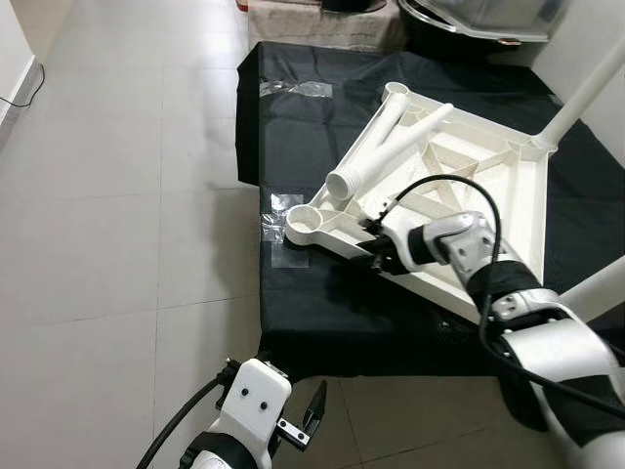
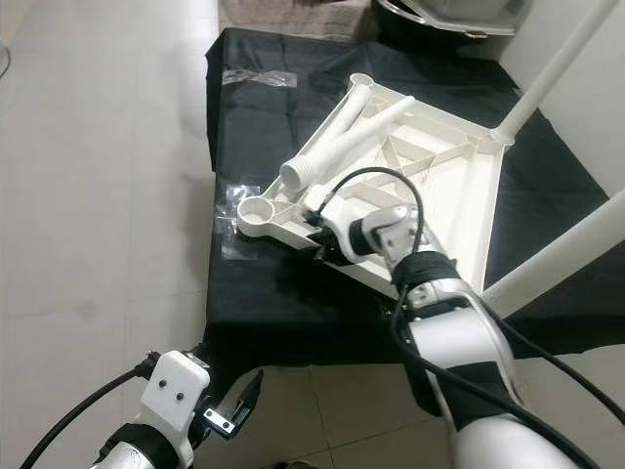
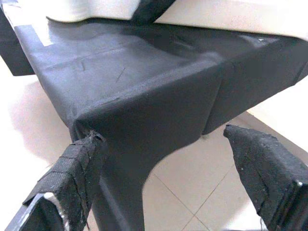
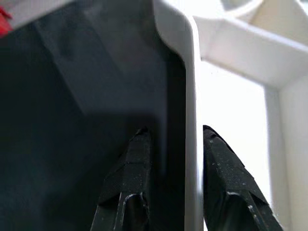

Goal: Building children table

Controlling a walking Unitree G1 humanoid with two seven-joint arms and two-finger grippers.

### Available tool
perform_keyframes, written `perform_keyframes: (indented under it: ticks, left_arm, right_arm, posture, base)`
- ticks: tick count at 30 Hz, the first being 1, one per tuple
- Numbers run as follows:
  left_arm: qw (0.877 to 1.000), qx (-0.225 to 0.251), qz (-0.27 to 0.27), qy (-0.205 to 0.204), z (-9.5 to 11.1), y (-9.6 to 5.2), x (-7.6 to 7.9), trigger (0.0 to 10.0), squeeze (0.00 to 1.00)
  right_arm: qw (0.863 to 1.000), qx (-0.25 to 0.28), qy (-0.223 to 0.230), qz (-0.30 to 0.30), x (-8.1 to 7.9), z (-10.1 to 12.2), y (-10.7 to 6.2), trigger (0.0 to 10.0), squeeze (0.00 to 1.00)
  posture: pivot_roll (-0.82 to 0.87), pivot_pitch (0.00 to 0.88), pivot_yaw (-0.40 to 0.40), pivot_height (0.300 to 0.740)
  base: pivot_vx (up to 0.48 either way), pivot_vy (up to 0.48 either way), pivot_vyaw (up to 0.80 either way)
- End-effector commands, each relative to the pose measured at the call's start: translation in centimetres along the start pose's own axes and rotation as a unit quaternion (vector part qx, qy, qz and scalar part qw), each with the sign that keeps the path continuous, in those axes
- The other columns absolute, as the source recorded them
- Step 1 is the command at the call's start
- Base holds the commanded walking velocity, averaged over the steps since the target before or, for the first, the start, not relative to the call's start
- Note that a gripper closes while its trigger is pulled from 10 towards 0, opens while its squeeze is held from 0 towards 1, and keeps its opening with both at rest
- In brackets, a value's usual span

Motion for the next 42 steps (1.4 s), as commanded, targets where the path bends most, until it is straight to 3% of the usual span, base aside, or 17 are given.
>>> perform_keyframes:
  ticks: [1, 2, 3, 9, 16, 21, 25, 32, 36, 42]
  left_arm:
    - [1.0, -0.009, -0.012, -0.012, -0.4, 0.0, 0.7, 10.0, 0.0]
    - [1.0, -0.009, -0.012, -0.012, -0.4, 0.0, 0.7, 10.0, 0.0]
    - [1.0, -0.008, -0.013, -0.013, -0.4, -0.1, 0.7, 10.0, 0.0]
    - [1.0, -0.007, -0.013, -0.013, -0.4, -0.1, 0.8, 10.0, 0.0]
    - [1.0, -0.006, -0.015, -0.014, -0.4, -0.1, 0.8, 10.0, 0.0]
    - [1.0, -0.006, -0.015, -0.014, -0.4, -0.1, 0.8, 10.0, 0.0]
    - [1.0, -0.006, -0.015, -0.012, -0.4, 0.0, 0.6, 10.0, 0.0]
    - [1.0, -0.006, -0.014, -0.011, -0.3, 0.0, 0.6, 10.0, 0.0]
    - [1.0, -0.007, -0.014, -0.01, -0.3, 0.0, 0.5, 10.0, 0.0]
    - [1.0, -0.007, -0.015, -0.01, -0.4, 0.0, 0.5, 10.0, 0.0]
  right_arm:
    - [1.0, -0.006, 0.005, 0.018, -0.7, 0.0, 0.9, 8.5, 0.0]
    - [1.0, -0.006, 0.005, 0.018, -0.7, 0.0, 0.9, 8.5, 0.0]
    - [1.0, -0.01, 0.007, 0.007, -0.8, 0.1, 1.4, 0.0, 0.0]
    - [0.999, -0.035, -0.005, 0.001, -1.3, -0.3, 2.2, 0.0, 0.0]
    - [0.992, -0.08, -0.064, 0.077, -1.6, -2.2, 0.8, 0.0, 0.0]
    - [0.991, -0.082, -0.067, 0.079, -1.6, -2.2, 0.7, 0.0, 0.0]
    - [0.981, -0.134, -0.099, 0.096, -0.8, -4.2, -1.4, 0.0, 0.0]
    - [0.969, -0.181, -0.125, 0.116, -0.5, -5.9, -3.0, 0.0, 0.0]
    - [0.967, -0.204, -0.126, 0.089, 0.3, -6.7, -3.7, 0.0, 0.0]
    - [0.949, -0.265, -0.157, 0.066, 1.4, -8.6, -5.4, 0.0, 0.0]
  posture:
    - [0.1, 0.156, -0.149, 0.74]
    - [0.1, 0.156, -0.149, 0.74]
    - [0.1, 0.154, -0.152, 0.74]
    - [0.1, 0.151, -0.153, 0.74]
    - [0.1, 0.154, -0.148, 0.74]
    - [0.1, 0.154, -0.148, 0.74]
    - [0.1, 0.16, -0.144, 0.74]
    - [0.1, 0.162, -0.145, 0.74]
    - [0.09, 0.163, -0.142, 0.74]
    - [0.1, 0.165, -0.139, 0.74]
  base:
    - [0.0, 0.0, 0.0]
    - [0.0, 0.0, 0.0]
    - [0.0, 0.0, 0.0]
    - [0.0, 0.0, 0.0]
    - [0.0, 0.0, 0.0]
    - [0.0, 0.0, 0.0]
    - [0.0, 0.0, 0.0]
    - [0.0, 0.0, 0.0]
    - [0.0, 0.0, 0.0]
    - [0.0, 0.0, 0.0]
Point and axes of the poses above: a point about 5 cm out from each wrist's last joint towards the gripper, its own y axis pointing out of the wrist towards the gripper, its own z axis along the axis of the wrist's last joint, x = y × z, the point moved 2 cm from there along y, pointing out of the wrist towards the gripper, and after that the axes turned 11 degrees about y, right-handed, at the moved point
